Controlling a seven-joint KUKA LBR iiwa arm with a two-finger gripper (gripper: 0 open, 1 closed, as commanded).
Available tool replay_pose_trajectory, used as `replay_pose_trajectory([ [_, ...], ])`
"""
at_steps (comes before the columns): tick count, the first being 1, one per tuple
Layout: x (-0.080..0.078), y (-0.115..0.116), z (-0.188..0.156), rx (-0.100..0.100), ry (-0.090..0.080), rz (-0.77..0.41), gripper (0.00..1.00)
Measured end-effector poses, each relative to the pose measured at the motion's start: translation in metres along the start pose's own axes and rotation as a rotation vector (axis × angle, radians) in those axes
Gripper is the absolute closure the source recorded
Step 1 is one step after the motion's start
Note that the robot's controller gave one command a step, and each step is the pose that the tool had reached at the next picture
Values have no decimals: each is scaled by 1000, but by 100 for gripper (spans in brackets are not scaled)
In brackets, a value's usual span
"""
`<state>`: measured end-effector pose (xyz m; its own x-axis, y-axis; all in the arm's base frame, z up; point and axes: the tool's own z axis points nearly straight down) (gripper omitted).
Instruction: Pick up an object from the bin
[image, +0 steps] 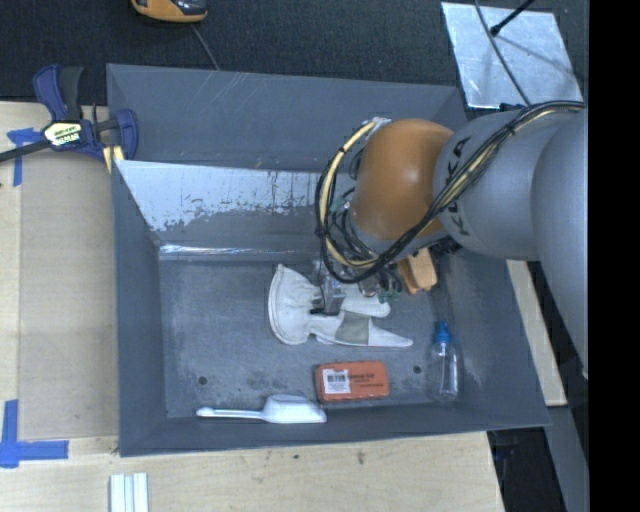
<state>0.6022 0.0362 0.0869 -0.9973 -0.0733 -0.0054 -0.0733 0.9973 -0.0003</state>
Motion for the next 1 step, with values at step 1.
replay_pose_trajectory([
  [1,0,0,0,0,0,0,100],
])
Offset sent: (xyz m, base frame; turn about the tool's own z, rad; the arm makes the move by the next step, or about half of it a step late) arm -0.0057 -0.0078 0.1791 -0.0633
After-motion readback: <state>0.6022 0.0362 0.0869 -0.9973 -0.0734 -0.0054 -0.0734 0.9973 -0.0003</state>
